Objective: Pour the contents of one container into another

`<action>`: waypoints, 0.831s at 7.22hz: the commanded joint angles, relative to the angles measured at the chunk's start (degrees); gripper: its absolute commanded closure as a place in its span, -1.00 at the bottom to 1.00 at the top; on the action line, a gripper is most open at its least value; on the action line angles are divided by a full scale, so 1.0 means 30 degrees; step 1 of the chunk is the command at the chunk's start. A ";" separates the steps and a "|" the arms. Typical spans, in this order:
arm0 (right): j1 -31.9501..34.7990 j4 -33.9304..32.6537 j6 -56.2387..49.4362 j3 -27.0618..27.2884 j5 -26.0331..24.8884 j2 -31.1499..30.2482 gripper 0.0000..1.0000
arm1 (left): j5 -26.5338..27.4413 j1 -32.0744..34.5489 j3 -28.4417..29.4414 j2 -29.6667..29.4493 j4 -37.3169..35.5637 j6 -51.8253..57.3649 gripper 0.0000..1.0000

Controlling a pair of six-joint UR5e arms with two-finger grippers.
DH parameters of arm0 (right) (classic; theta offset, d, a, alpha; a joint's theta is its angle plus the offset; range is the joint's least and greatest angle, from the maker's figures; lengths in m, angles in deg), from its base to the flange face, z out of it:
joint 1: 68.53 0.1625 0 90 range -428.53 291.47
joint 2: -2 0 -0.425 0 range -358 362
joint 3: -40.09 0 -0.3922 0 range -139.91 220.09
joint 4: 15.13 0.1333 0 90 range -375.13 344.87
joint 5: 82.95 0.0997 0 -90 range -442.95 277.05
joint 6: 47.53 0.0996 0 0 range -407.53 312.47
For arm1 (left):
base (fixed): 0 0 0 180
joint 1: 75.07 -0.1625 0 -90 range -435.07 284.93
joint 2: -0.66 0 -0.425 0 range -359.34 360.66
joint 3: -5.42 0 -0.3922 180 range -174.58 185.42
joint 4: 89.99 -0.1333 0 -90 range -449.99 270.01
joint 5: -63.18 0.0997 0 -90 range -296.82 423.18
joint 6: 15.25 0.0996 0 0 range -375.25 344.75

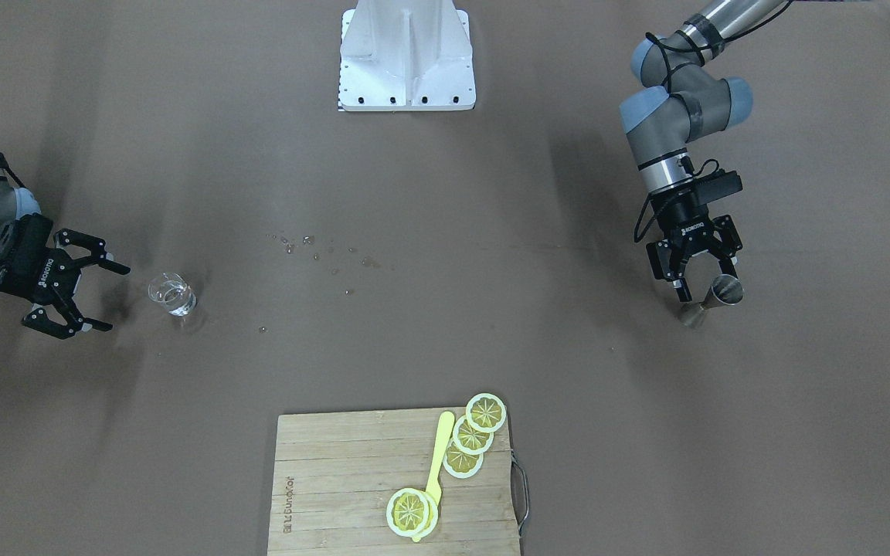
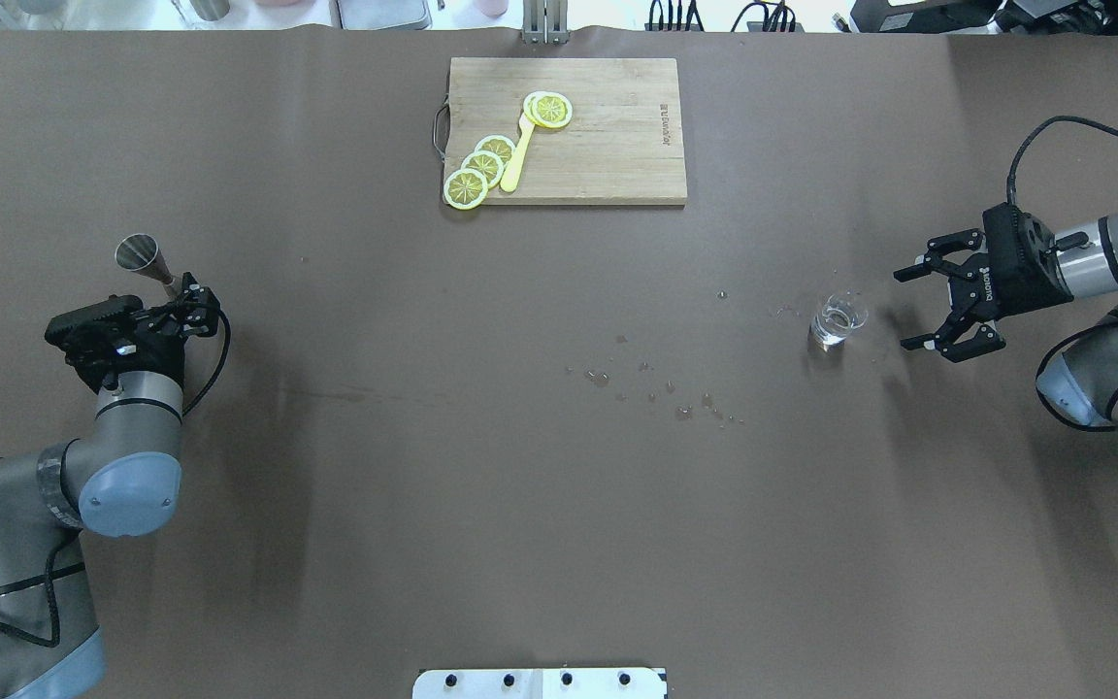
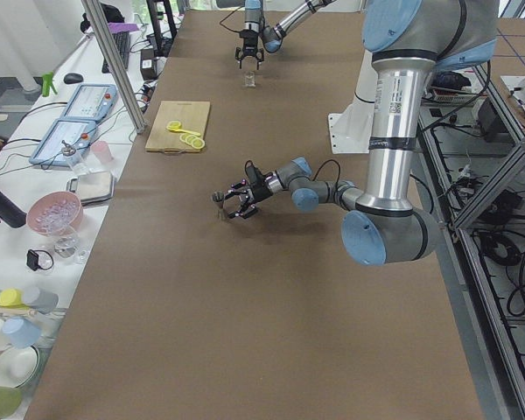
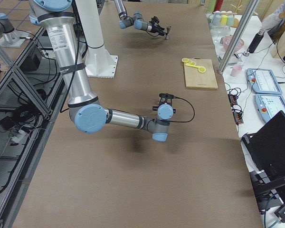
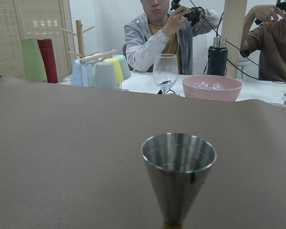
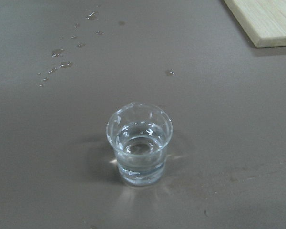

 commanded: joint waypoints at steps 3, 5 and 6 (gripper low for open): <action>-0.0193 0.0722 0.0500 -0.0566 -0.0264 0.0535 -1.00 | 0.0042 0.0351 0.0805 -0.0643 0.0014 0.0111 -0.79; -0.0661 0.0724 0.0791 -0.0362 -0.1113 0.0536 -1.00 | 0.0100 0.0322 0.0984 -0.0849 -0.0044 0.0169 -0.70; -0.0838 0.0753 0.1577 -0.0216 -0.1204 0.0536 -1.00 | 0.0391 0.0322 0.0984 -0.0851 -0.0103 0.0199 -0.62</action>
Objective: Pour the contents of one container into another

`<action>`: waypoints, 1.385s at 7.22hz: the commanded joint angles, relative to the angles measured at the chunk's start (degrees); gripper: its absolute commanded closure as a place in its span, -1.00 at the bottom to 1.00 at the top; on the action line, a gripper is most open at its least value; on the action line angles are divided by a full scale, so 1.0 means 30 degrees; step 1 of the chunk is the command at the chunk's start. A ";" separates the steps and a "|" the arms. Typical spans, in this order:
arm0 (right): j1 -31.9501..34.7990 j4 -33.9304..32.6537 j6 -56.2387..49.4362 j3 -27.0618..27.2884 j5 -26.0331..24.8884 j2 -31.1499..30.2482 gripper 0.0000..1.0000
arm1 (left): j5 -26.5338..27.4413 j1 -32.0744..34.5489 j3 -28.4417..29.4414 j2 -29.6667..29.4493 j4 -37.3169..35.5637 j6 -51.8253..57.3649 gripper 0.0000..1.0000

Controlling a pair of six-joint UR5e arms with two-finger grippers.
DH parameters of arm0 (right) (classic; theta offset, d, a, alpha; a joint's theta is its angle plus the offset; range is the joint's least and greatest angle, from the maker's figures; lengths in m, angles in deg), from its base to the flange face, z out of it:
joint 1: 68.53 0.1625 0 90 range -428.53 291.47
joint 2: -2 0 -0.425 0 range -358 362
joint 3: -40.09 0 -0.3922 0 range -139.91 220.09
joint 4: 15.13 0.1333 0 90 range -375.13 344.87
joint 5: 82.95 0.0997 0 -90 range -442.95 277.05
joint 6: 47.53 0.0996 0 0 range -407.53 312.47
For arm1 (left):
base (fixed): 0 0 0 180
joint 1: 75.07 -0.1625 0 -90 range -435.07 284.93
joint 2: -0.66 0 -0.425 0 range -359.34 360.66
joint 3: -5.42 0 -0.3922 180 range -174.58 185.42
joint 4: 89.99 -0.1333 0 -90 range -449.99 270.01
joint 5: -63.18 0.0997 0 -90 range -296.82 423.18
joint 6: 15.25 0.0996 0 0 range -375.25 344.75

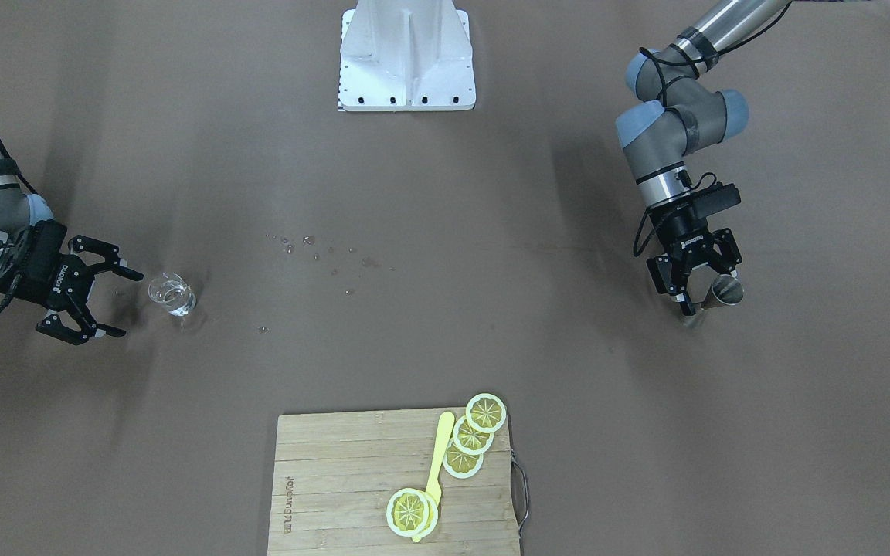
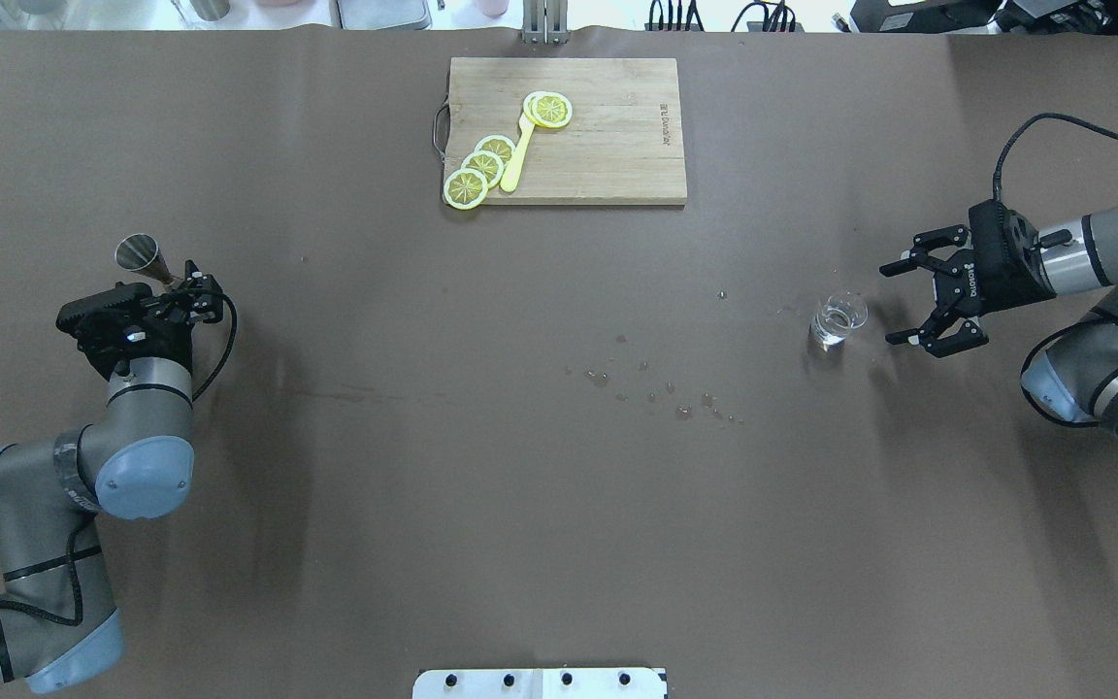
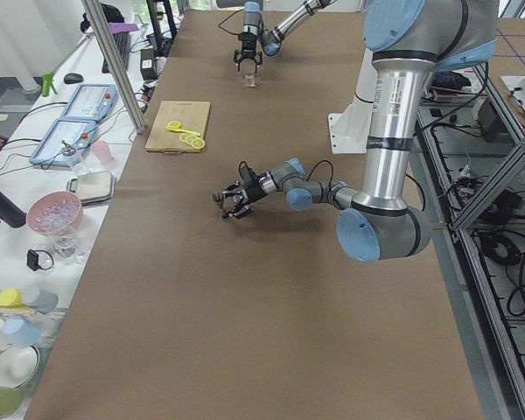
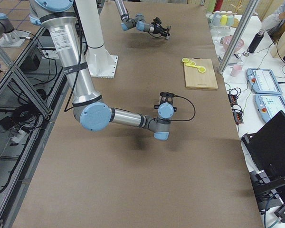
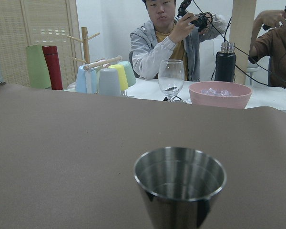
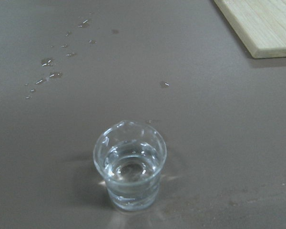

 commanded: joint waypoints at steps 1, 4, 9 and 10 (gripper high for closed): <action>-0.0404 0.0003 0.0971 0.0308 -0.0348 0.0005 -1.00 | 0.0851 -0.0043 0.0194 -0.0062 -0.0065 0.0065 -0.41; -0.0873 0.0003 0.1618 0.0456 -0.1021 0.0151 -1.00 | 0.0857 -0.0072 0.0400 -0.0149 -0.0065 0.0095 0.17; -0.1489 -0.0084 0.1677 0.0572 -0.1667 0.0269 -1.00 | 0.0828 0.0628 -0.0183 -0.0296 0.0140 0.2347 1.00; -0.1518 -0.0085 0.1677 0.0602 -0.1668 0.0269 -0.96 | 0.0740 0.0863 -0.0591 -0.0296 0.0894 0.4091 1.00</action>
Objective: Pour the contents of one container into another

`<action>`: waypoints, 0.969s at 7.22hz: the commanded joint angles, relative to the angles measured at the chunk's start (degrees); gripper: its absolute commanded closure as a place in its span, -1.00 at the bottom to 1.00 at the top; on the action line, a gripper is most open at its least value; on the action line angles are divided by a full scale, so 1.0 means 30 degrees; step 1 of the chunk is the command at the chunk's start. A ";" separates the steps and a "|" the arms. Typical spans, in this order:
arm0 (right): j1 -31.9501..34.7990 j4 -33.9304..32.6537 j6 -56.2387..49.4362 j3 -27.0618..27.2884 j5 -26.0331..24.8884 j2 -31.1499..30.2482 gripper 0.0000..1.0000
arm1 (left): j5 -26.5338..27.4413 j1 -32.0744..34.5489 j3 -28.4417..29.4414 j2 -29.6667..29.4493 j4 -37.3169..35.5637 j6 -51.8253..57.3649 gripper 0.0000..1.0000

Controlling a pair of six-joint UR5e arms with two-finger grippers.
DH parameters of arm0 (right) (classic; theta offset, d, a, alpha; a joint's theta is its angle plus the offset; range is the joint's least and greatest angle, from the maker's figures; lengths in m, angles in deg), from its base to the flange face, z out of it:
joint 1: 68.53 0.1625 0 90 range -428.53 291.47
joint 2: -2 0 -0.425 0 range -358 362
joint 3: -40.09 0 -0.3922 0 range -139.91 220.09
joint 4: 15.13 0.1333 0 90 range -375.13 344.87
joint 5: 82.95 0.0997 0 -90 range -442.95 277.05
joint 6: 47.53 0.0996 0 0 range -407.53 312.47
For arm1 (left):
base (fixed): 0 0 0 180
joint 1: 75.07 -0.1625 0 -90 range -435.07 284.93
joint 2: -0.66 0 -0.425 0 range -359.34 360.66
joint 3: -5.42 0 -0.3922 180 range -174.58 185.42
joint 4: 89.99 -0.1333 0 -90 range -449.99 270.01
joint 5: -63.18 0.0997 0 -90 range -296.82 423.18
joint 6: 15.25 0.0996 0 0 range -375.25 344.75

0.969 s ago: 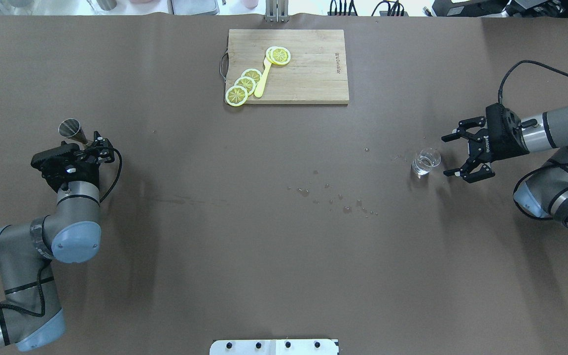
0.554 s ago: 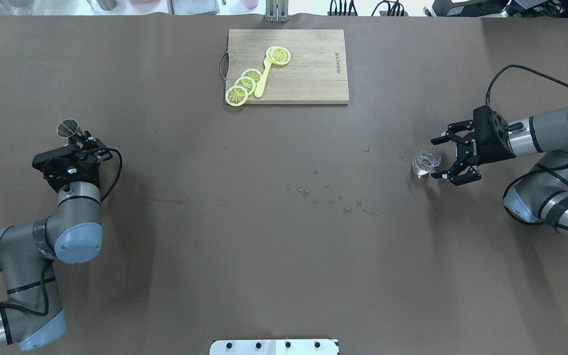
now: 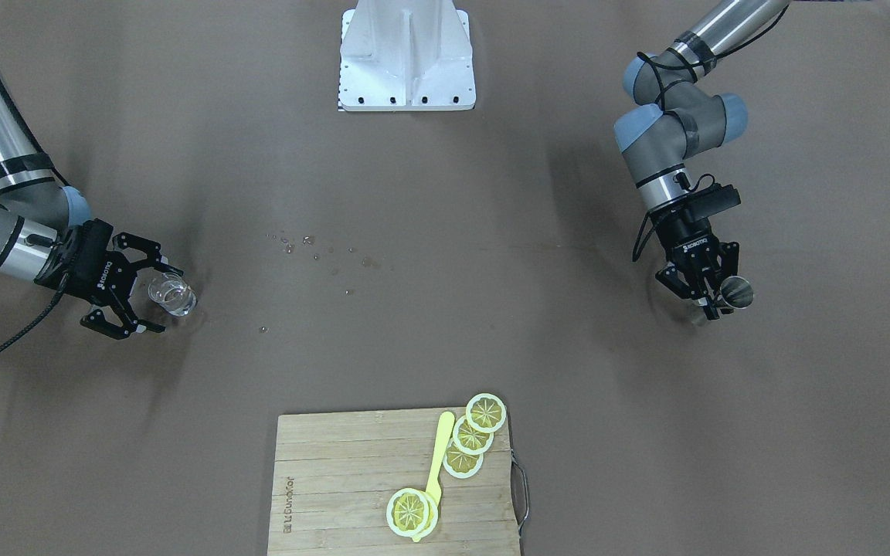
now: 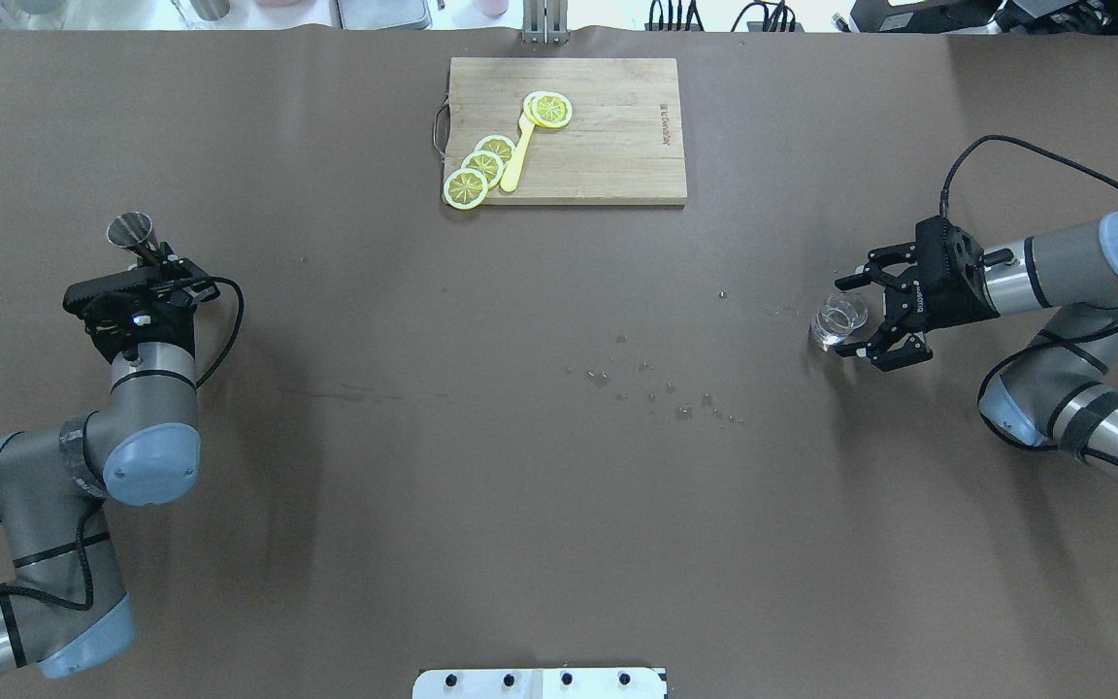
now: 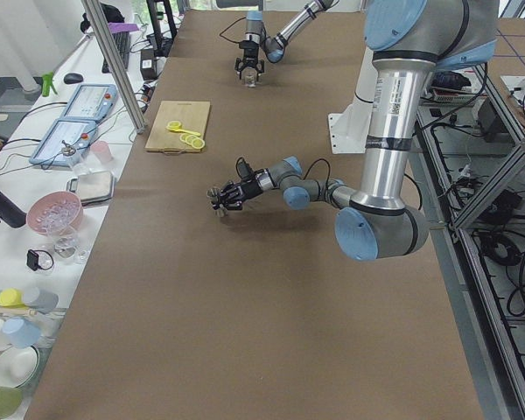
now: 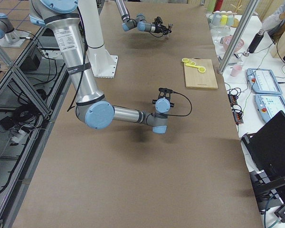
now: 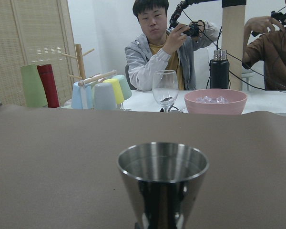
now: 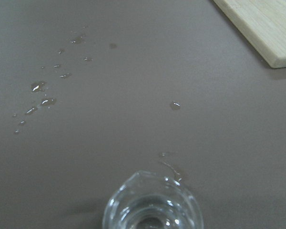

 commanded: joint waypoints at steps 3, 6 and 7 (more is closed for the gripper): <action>-0.0128 -0.0019 0.0179 0.0052 -0.0225 0.0012 -0.80 | -0.3697 0.1653 -0.0656 -0.0834 0.7447 1.1672 1.00; -0.0246 -0.0019 0.0386 0.0052 -0.0254 0.0012 -0.80 | -0.6514 0.1950 -0.0069 -0.4054 0.9016 1.7600 1.00; -0.0275 -0.0019 0.0357 0.0052 -0.0370 0.0012 -0.69 | -0.6610 0.1980 -0.0069 -0.4555 0.9048 1.7885 1.00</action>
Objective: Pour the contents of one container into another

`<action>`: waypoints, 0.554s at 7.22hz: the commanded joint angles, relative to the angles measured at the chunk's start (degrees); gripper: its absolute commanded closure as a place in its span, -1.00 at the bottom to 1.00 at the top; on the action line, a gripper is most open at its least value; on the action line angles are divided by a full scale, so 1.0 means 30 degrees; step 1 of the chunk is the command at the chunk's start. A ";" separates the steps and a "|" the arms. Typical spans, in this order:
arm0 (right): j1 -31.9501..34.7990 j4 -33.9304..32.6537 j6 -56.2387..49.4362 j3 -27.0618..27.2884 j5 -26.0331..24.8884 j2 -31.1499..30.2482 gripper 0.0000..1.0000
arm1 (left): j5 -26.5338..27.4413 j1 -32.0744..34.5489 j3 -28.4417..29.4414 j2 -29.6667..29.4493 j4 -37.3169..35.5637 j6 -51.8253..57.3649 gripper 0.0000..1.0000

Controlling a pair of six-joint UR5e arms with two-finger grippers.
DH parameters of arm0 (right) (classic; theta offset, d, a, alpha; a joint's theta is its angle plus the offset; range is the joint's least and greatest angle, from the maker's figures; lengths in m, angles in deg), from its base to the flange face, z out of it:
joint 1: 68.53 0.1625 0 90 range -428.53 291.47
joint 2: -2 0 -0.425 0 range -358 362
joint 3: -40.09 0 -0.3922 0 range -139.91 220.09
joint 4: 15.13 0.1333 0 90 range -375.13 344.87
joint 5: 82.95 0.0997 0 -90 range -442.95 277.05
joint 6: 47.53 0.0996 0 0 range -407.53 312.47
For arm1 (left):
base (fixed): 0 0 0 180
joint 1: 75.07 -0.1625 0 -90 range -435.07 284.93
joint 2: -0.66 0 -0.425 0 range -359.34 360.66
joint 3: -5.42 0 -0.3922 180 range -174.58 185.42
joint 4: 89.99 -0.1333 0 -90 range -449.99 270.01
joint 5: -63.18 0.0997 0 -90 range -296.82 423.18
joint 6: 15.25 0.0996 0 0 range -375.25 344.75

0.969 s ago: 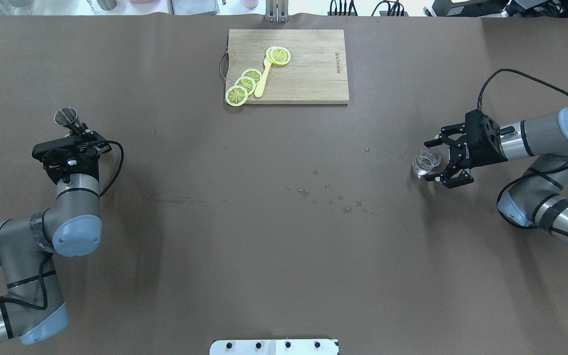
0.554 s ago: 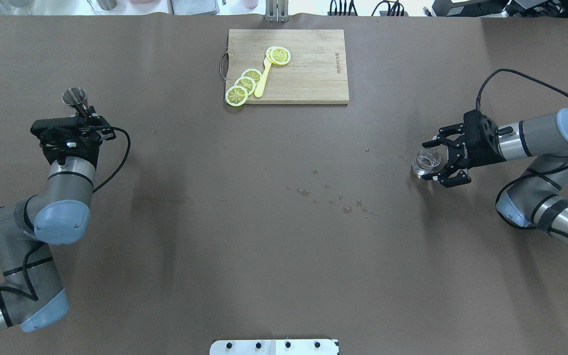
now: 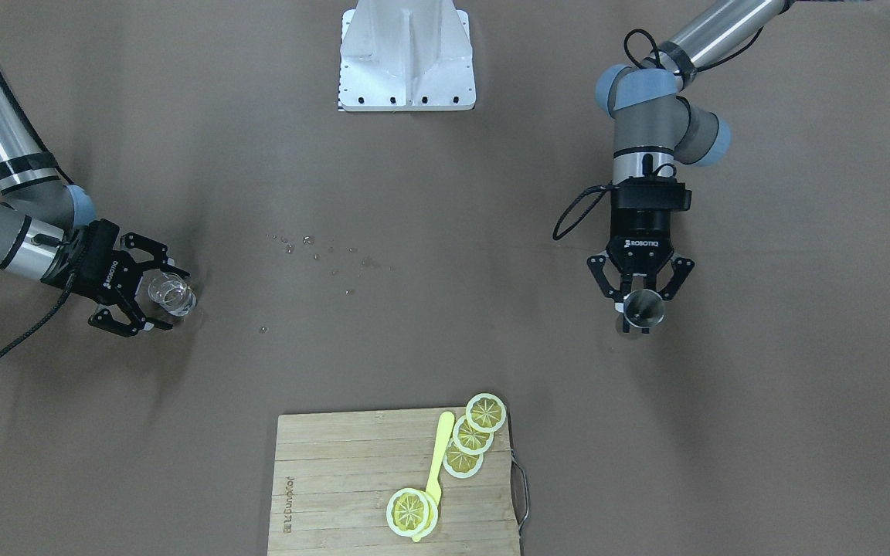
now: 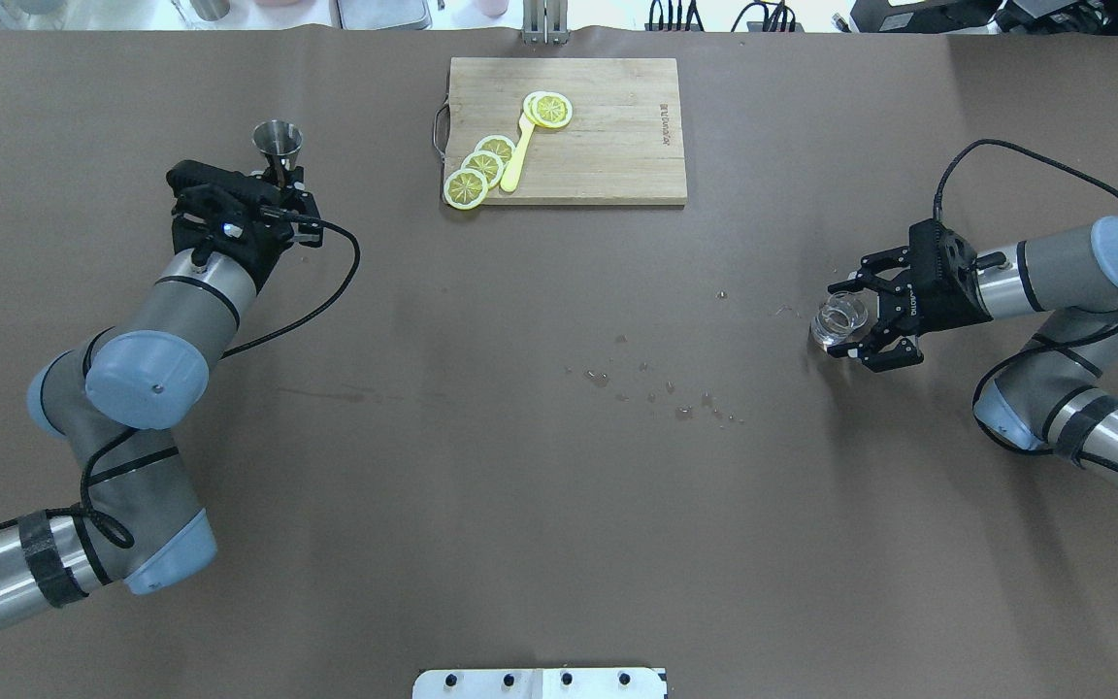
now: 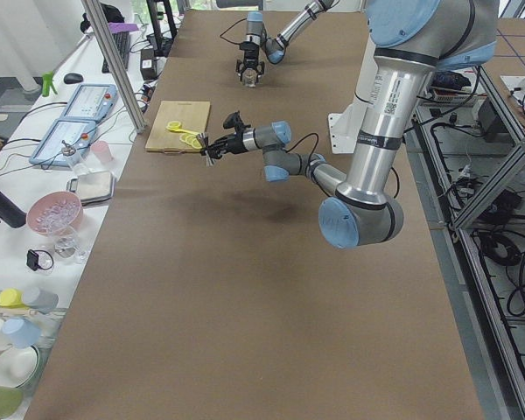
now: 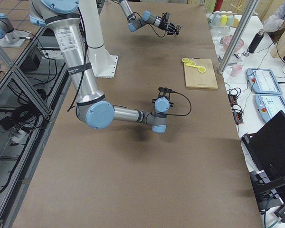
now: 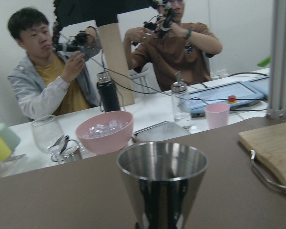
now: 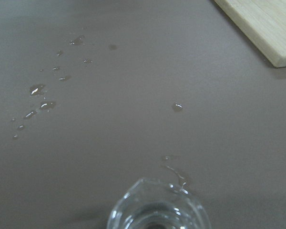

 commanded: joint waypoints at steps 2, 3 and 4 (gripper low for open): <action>-0.0038 0.0029 0.0002 0.0000 -0.0180 0.0000 0.38 | -0.0885 -0.0027 0.0246 -0.1099 0.0777 0.1340 1.00; -0.0038 0.0029 0.0002 0.0000 -0.0181 0.0000 0.57 | -0.1555 0.0002 0.0625 -0.1158 0.1128 0.1369 1.00; -0.0038 0.0058 0.0002 0.0000 -0.0181 0.0000 0.66 | -0.1678 -0.0027 0.1354 -0.1536 0.1567 0.1369 1.00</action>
